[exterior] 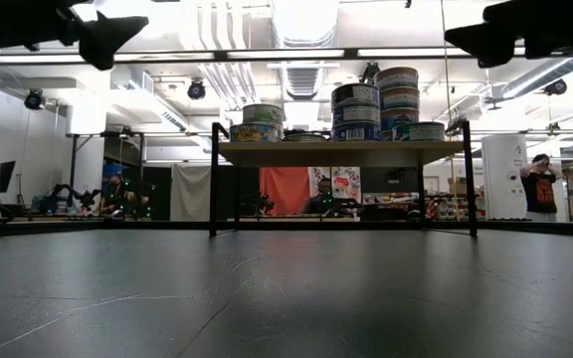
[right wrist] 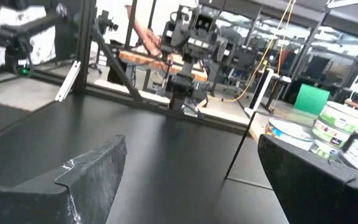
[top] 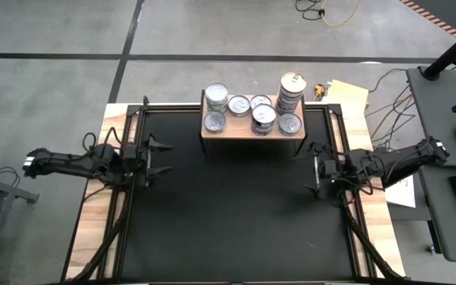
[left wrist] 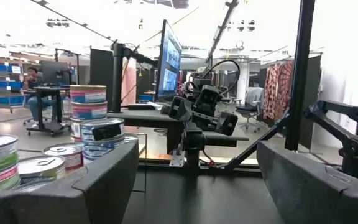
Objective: Stack canned seafood by type on shelf
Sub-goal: Return to Home Position
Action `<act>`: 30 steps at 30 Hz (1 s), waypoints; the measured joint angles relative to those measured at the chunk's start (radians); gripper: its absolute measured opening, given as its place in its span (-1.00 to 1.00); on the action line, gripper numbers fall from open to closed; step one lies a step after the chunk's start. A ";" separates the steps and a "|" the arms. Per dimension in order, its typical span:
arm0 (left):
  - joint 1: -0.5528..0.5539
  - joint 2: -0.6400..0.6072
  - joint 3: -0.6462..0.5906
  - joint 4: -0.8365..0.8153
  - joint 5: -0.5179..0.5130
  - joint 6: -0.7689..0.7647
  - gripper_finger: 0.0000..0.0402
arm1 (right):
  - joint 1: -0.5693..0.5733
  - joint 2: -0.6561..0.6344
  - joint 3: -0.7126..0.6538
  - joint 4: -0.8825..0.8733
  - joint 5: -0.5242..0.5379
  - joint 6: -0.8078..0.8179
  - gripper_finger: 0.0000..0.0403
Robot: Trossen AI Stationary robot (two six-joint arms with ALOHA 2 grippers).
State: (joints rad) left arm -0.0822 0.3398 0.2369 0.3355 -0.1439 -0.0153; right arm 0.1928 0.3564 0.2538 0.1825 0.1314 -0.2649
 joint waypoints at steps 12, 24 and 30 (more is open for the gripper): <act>0.000 -0.256 -0.044 -0.151 -0.004 0.018 0.55 | 0.000 -0.288 -0.065 -0.165 0.002 0.026 0.76; 0.002 -0.340 -0.227 -0.055 -0.028 -0.001 0.55 | -0.002 -0.355 -0.139 -0.140 -0.002 0.043 0.76; 0.002 -0.323 -0.226 -0.094 -0.031 0.002 0.55 | -0.002 -0.353 -0.241 -0.021 -0.010 0.012 0.76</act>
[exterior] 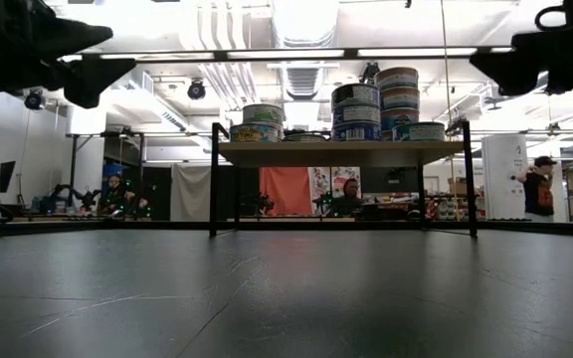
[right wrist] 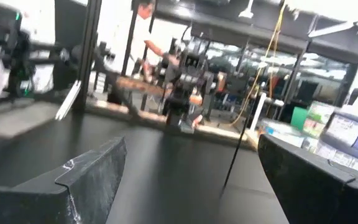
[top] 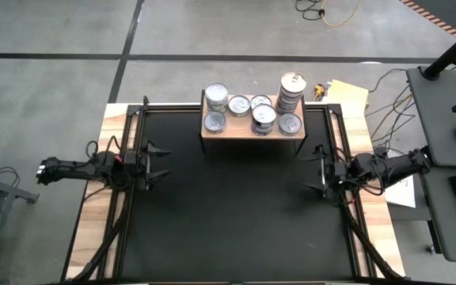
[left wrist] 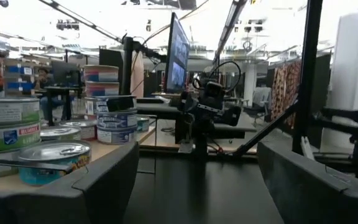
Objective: Stack canned seafood by type on shelf
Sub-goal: Return to Home Position
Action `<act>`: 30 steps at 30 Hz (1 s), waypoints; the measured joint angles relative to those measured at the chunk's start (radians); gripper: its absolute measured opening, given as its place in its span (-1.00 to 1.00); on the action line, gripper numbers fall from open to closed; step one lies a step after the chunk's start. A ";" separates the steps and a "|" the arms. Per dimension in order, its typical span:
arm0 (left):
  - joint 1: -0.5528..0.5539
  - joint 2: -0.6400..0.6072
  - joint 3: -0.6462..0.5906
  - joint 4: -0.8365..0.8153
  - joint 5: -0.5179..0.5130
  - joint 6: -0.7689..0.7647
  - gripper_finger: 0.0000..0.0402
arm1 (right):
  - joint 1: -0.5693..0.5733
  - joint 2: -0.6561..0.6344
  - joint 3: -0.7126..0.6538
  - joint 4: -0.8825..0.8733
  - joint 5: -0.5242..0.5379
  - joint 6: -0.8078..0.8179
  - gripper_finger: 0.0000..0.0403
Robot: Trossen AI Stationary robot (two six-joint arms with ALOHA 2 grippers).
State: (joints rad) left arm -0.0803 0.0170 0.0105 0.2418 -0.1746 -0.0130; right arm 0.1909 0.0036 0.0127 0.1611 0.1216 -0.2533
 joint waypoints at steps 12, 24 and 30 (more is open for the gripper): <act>0.000 0.004 0.000 -0.031 0.000 0.004 0.55 | -0.002 0.026 0.000 -0.039 0.036 -0.038 0.76; 0.000 0.010 0.011 -0.033 0.000 0.004 0.55 | -0.002 0.045 0.000 -0.044 0.037 -0.035 0.76; 0.000 0.014 0.011 -0.033 0.000 0.004 0.55 | -0.002 0.045 -0.001 -0.044 0.037 -0.035 0.76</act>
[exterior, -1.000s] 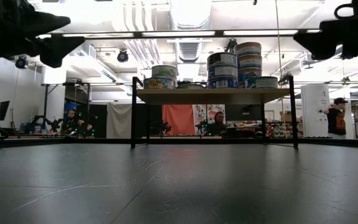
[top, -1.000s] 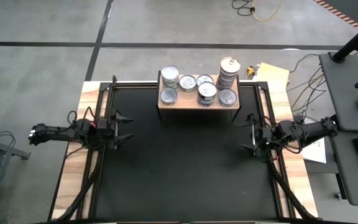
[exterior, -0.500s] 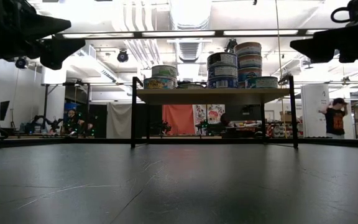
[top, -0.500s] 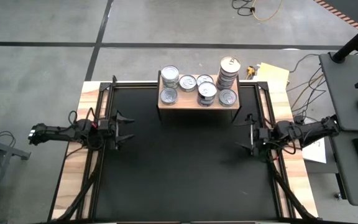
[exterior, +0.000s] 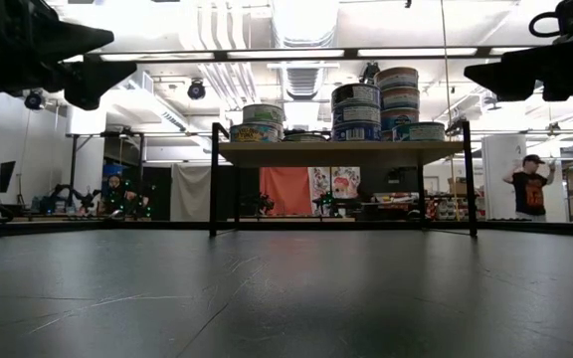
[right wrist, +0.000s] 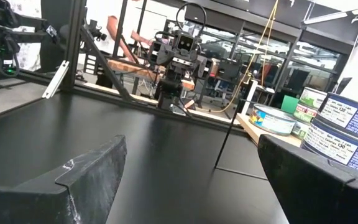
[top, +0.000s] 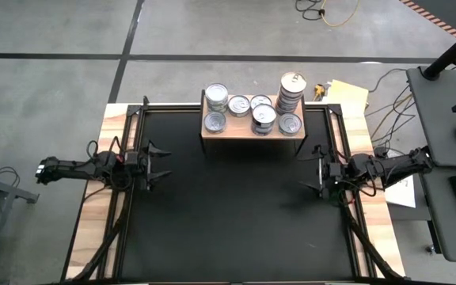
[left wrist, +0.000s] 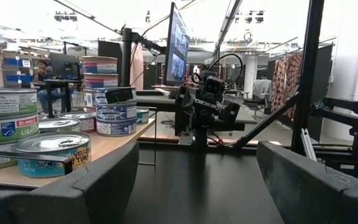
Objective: Stack canned seafood by type on shelf
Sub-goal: Return to Home Position
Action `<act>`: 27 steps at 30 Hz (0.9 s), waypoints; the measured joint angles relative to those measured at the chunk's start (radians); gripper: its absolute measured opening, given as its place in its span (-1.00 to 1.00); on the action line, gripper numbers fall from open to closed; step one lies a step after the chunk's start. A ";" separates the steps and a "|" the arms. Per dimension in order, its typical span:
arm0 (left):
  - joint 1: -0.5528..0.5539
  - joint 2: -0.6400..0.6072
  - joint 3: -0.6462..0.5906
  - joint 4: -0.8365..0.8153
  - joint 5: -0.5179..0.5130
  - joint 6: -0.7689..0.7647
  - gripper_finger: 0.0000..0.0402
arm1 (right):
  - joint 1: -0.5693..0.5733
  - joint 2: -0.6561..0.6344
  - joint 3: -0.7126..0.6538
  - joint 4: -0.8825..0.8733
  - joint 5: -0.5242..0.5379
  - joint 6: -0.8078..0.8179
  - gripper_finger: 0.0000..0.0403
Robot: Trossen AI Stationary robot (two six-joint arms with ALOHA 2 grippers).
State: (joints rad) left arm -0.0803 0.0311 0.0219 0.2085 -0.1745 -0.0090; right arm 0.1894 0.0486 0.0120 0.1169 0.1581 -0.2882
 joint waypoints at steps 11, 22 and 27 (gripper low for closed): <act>0.000 0.022 0.000 0.000 0.000 0.000 0.55 | 0.000 0.000 0.000 0.000 0.000 0.000 0.76; 0.000 0.056 0.002 0.000 0.000 0.000 0.55 | 0.000 0.000 0.000 0.000 0.001 0.000 0.76; 0.000 0.073 0.002 0.000 0.000 0.000 0.55 | 0.000 0.000 0.000 0.000 0.001 0.000 0.76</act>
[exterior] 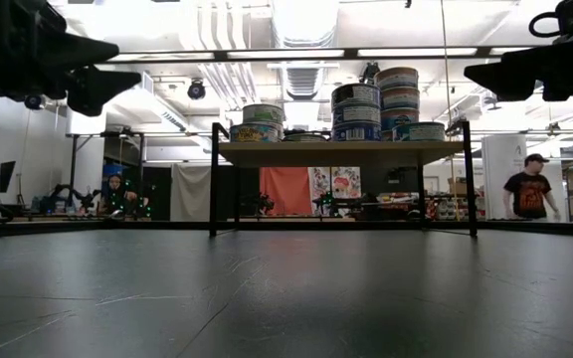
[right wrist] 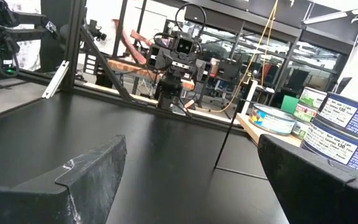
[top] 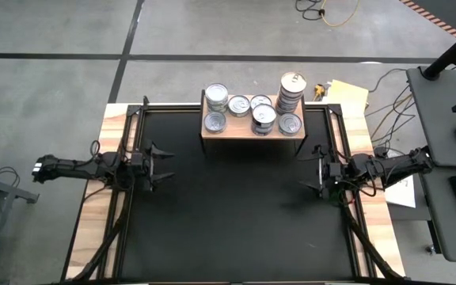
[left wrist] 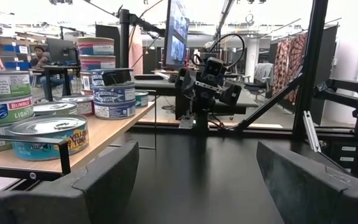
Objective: Stack canned seafood by type on shelf
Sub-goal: Return to Home Position
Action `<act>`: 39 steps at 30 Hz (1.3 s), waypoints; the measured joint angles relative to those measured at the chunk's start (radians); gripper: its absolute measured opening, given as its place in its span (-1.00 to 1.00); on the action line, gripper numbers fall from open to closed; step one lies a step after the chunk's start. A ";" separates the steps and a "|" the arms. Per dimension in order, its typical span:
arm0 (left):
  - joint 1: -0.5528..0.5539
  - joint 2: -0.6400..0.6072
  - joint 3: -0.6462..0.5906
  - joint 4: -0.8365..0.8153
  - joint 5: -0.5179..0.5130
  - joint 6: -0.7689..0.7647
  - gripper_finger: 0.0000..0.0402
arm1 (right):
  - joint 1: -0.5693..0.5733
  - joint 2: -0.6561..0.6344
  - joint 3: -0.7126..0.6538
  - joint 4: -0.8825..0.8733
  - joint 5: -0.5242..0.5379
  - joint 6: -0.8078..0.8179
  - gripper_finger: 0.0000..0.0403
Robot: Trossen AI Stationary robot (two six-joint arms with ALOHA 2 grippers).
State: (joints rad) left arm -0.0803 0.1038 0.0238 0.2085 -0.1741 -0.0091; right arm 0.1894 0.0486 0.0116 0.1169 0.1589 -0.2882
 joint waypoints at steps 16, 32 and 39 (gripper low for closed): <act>0.000 0.055 0.000 0.000 0.000 0.000 0.55 | 0.000 0.000 0.000 0.000 0.000 0.000 0.76; 0.000 0.110 0.000 0.000 0.000 0.000 0.55 | 0.000 0.000 0.000 0.000 0.000 0.000 0.76; 0.000 0.127 0.000 0.000 0.000 0.000 0.55 | 0.000 0.000 0.000 0.000 0.000 0.000 0.76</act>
State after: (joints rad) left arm -0.0803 0.2309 0.0238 0.2089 -0.1741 -0.0093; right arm 0.1892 0.0485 0.0113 0.1167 0.1589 -0.2882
